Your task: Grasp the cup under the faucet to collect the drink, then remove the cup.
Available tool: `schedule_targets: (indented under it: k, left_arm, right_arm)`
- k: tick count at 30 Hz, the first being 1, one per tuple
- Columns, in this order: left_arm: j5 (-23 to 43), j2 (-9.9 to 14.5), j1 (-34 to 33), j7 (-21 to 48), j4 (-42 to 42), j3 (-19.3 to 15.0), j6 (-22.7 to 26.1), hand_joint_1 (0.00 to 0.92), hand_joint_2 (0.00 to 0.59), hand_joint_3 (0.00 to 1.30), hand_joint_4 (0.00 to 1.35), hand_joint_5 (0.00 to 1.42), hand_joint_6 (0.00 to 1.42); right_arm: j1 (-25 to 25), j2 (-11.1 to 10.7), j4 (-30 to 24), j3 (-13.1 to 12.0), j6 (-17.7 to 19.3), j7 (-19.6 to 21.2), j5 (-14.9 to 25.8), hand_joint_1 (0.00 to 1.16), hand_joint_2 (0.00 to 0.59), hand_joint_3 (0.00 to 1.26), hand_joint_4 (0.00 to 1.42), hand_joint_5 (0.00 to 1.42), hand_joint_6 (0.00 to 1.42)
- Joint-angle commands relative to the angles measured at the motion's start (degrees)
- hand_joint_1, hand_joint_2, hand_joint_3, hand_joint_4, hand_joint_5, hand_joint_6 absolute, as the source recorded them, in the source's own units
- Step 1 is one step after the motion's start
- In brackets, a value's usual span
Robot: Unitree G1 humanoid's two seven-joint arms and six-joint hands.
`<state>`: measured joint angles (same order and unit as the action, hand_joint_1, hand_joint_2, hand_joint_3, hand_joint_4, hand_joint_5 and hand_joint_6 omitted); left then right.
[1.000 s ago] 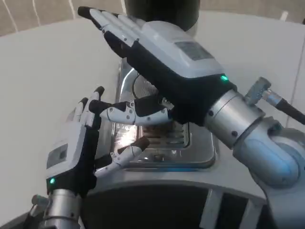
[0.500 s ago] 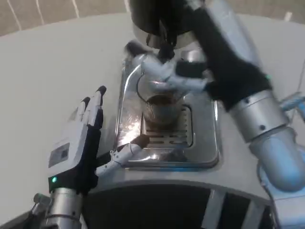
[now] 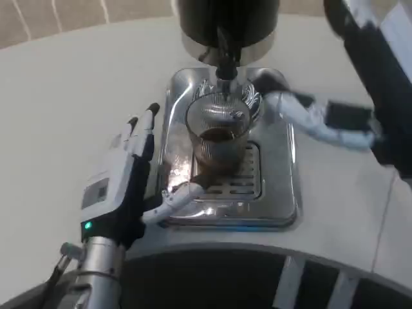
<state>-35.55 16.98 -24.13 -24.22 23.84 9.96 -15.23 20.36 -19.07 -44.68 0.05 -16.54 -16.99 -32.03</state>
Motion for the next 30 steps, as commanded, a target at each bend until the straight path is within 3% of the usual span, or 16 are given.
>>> schedule_targets:
  k: [1, 6, 11, 15, 22, 30]
  left_arm:
    - [0.4, -0.7, -0.9, -1.7, 1.7, 0.3, -1.2, 0.009, 0.019, 0.0, 0.0, 0.01, 0.05]
    - [1.1, -0.8, -2.0, -2.0, 2.9, 0.3, -2.2, 0.063, 0.023, 0.0, 0.0, 0.02, 0.08]
    - [2.7, -1.1, -3.0, -1.7, 4.0, -0.1, -3.3, 0.204, 0.035, 0.0, 0.0, 0.02, 0.09]
    - [4.0, -2.2, -3.7, -2.4, 5.2, -0.3, -4.2, 0.289, 0.045, 0.0, 0.0, 0.02, 0.1]
    - [5.1, -4.8, -5.3, -4.6, 8.4, -0.7, -5.4, 0.329, 0.053, 0.0, 0.0, 0.03, 0.11]
    - [6.0, -6.6, -6.3, -6.6, 10.9, -0.5, -7.2, 0.343, 0.051, 0.0, 0.0, 0.04, 0.12]
  right_arm:
    - [-9.3, -3.1, -7.4, -2.8, 0.4, -2.9, -2.7, 0.8, 0.353, 0.0, 0.0, 0.0, 0.0]
    - [-20.7, -5.4, -12.6, -4.9, 4.5, -3.5, -7.5, 0.81, 0.354, 0.0, 0.0, 0.0, 0.0]
    - [-29.6, -4.8, -11.8, -5.2, 9.8, -1.7, -9.2, 0.82, 0.337, 0.0, 0.0, 0.0, 0.0]
    - [-35.8, -3.5, -8.3, -6.8, 14.1, 2.0, -9.6, 0.83, 0.336, 0.0, 0.0, 0.0, 0.0]
    - [-43.0, -3.2, -3.9, -6.9, 21.3, 7.1, -14.0, 0.84, 0.331, 0.0, 0.0, 0.0, 0.0]
    - [-49.3, -3.9, 2.2, -9.6, 28.3, 12.3, -15.3, 0.87, 0.321, 0.0, 0.0, 0.0, 0.0]
